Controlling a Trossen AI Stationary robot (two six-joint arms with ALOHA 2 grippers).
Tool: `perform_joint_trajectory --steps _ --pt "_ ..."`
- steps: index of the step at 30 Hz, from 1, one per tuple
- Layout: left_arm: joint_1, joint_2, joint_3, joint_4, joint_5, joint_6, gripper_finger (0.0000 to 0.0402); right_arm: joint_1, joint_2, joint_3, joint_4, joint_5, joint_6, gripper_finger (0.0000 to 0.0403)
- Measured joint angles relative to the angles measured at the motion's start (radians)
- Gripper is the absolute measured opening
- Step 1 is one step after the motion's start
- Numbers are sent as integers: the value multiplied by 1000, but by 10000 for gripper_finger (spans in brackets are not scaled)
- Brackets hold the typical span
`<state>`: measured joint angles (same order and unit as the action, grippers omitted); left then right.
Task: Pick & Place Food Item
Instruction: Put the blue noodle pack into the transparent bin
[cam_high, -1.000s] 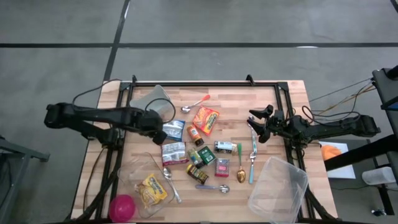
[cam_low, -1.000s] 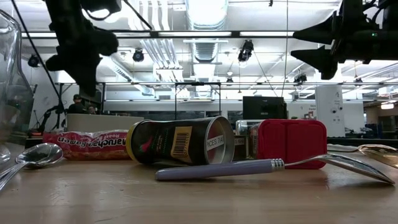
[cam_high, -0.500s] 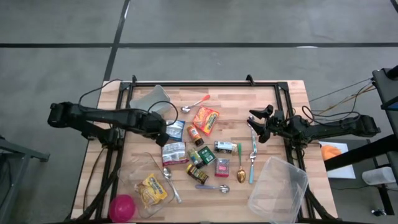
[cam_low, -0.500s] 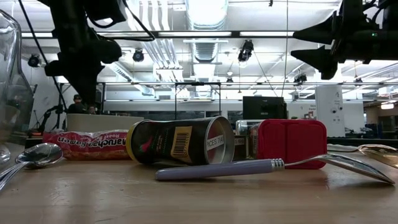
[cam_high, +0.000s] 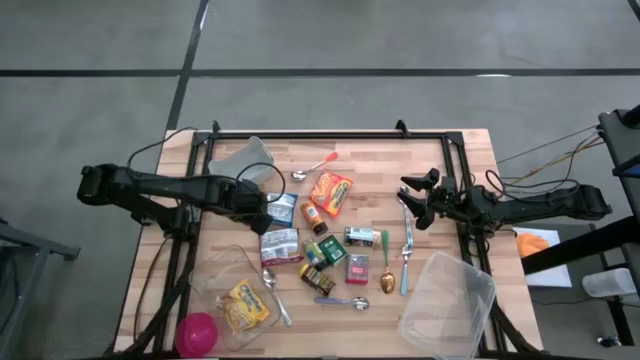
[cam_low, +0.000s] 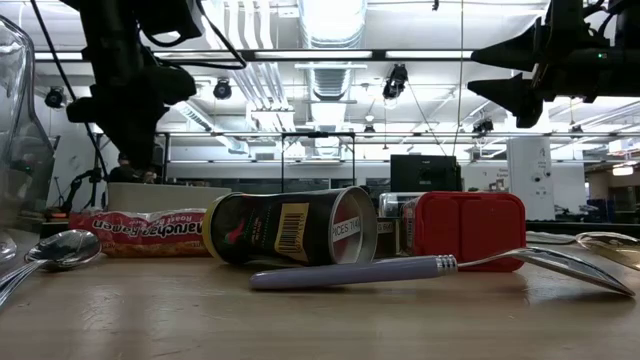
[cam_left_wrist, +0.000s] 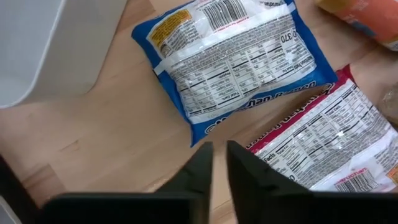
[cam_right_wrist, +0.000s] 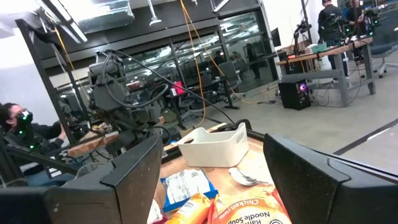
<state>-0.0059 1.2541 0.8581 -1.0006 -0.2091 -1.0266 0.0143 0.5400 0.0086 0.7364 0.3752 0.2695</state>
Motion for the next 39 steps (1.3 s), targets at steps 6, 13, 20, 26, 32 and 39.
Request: perform_joint_trajectory --steps 6,13,20,26,32,39 --pt "0 0 -16 13 0 0 194 0 0 0 0 0 0 276" --pt "-1 1 -106 106 41 7 295 0 0 0 0 0 0 276" --pt "-1 1 -199 202 61 36 322 0 0 0 0 0 0 276" --pt "-1 1 -266 305 48 93 323 0 0 0 0 0 0 276" --pt "-1 1 -318 410 -16 139 323 0 0 0 0 0 0 276" --pt "-1 0 -369 521 -60 148 322 0 0 0 0 0 0 276"
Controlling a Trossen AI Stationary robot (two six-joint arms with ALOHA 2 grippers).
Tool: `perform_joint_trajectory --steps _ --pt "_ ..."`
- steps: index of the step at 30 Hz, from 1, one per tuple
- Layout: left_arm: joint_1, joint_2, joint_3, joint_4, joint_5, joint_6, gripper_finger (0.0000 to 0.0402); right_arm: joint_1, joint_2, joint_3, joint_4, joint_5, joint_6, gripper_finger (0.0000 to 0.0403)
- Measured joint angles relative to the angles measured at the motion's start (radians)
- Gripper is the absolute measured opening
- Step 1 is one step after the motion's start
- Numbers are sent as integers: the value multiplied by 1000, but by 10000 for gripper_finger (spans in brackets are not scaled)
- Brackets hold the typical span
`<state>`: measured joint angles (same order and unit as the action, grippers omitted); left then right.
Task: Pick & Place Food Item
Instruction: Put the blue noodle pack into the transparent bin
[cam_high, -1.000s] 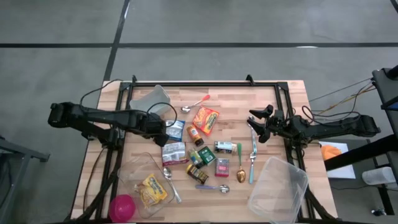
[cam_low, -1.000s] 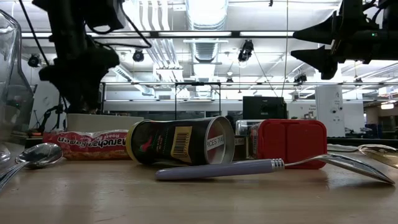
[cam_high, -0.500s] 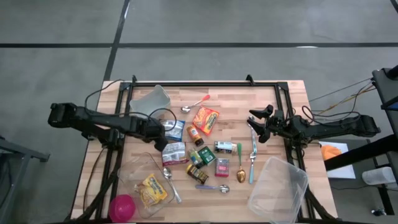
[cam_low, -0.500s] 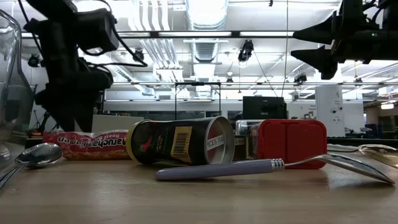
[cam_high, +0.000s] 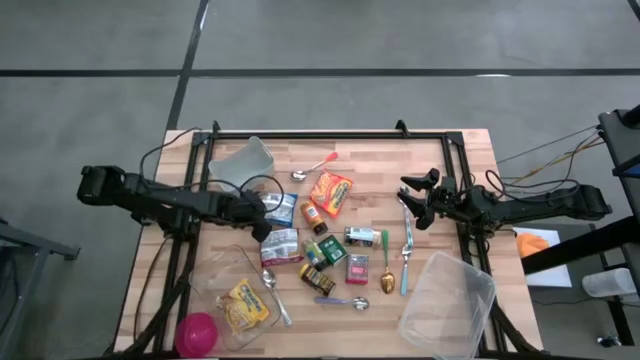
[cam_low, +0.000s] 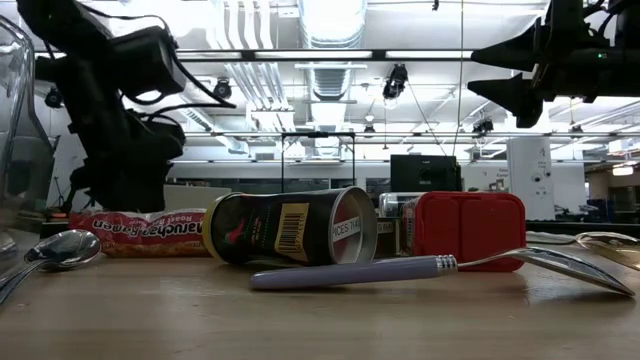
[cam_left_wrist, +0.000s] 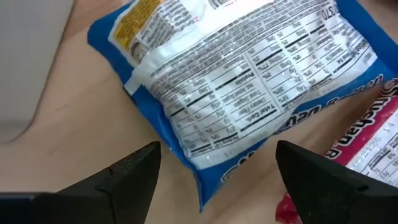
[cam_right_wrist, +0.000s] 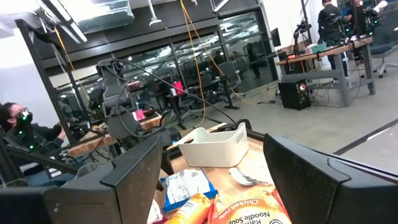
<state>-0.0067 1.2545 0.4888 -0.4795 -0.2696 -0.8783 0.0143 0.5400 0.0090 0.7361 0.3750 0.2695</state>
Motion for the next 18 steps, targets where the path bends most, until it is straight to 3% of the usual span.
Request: perform_joint_trajectory --steps 9,18 --pt "0 0 -37 54 18 12 305 0 0 0 0 0 0 276" --pt "1 0 -38 69 -6 15 184 0 0 0 0 0 0 276"
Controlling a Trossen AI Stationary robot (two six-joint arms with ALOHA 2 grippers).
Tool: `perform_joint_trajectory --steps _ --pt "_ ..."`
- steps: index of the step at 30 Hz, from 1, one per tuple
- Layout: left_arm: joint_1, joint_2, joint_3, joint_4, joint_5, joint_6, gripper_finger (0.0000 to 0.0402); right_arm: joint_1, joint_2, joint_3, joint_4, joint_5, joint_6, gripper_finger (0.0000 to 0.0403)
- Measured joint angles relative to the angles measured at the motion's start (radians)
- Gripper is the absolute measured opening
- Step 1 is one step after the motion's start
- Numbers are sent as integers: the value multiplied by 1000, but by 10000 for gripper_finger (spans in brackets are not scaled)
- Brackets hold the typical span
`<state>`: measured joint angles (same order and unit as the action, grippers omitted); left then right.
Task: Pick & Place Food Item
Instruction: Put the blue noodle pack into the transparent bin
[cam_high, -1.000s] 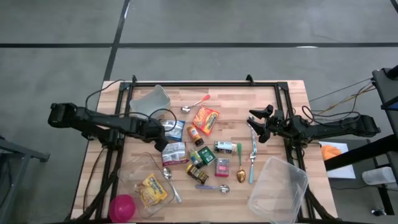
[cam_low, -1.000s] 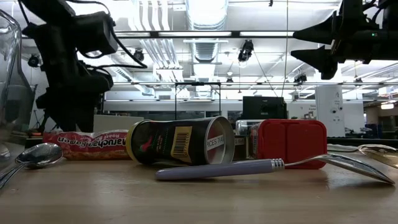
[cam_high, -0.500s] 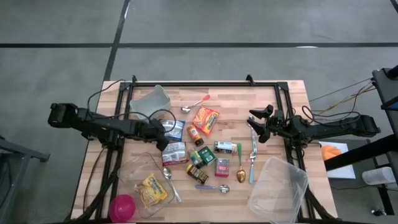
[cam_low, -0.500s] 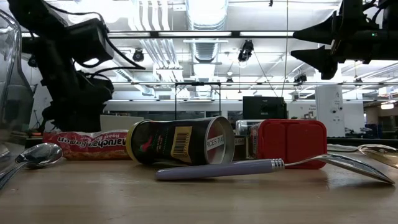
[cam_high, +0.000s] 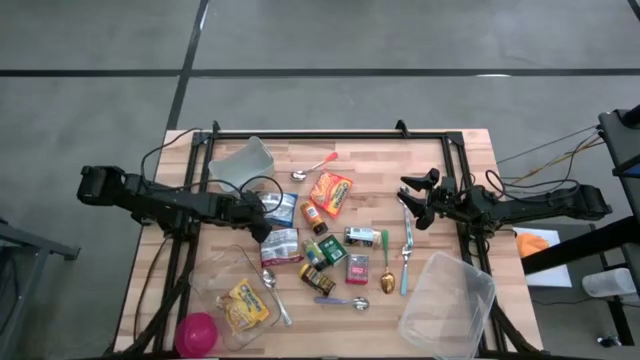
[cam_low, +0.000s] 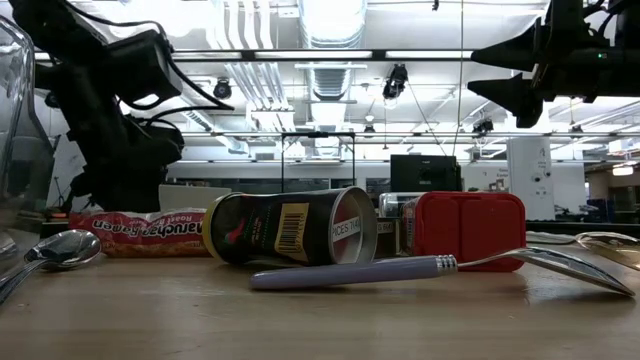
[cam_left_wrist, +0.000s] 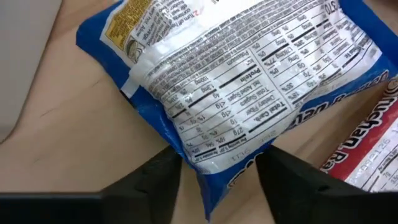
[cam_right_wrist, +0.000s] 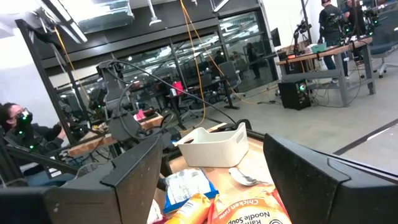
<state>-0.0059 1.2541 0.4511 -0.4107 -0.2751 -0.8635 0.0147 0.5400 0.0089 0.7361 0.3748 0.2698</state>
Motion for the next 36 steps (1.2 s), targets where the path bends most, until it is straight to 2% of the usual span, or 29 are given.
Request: perform_joint_trajectory --steps 7,14,27,36 --pt "0 0 0 18 -2 0 87 0 0 0 0 0 0 276" --pt "0 0 0 26 -2 0 13 0 0 0 0 0 0 276" --pt "-1 -7 3 29 -2 6 9 0 0 0 0 0 0 276" --pt "-5 -33 75 18 -4 101 9 0 0 0 -1 0 0 276"
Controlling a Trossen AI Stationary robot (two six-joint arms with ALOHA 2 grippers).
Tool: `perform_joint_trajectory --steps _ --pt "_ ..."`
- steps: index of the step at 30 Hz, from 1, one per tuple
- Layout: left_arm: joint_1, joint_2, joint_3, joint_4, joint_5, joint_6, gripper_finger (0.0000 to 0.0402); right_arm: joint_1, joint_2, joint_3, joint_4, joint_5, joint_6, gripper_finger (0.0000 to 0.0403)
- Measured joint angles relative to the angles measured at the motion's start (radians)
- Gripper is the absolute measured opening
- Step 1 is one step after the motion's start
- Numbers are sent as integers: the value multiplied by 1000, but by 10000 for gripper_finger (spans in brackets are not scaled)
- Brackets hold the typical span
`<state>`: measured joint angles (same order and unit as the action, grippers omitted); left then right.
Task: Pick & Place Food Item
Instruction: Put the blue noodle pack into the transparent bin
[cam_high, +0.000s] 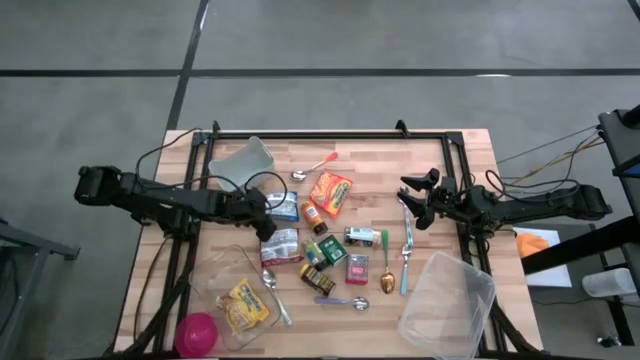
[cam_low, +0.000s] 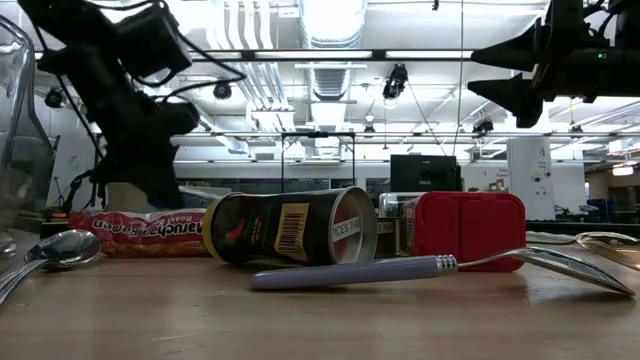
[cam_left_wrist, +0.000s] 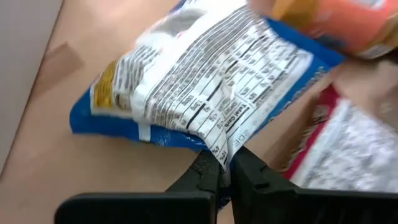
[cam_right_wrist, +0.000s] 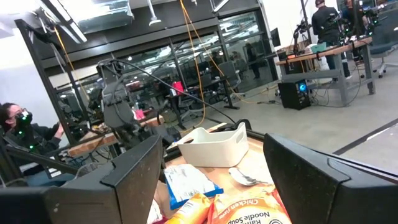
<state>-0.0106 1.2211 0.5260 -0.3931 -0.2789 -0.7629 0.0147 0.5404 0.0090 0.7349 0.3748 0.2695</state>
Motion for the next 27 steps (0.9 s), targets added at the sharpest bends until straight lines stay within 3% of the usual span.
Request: perform_joint_trajectory --steps 9,20,27 --pt "-63 -73 50 -23 -118 54 9 0 0 0 -3 0 0 276" --pt "-253 -203 55 -26 -375 77 9 0 0 0 -6 0 0 276" --pt "-369 -317 55 -15 -427 113 9 0 0 0 -6 0 0 276"
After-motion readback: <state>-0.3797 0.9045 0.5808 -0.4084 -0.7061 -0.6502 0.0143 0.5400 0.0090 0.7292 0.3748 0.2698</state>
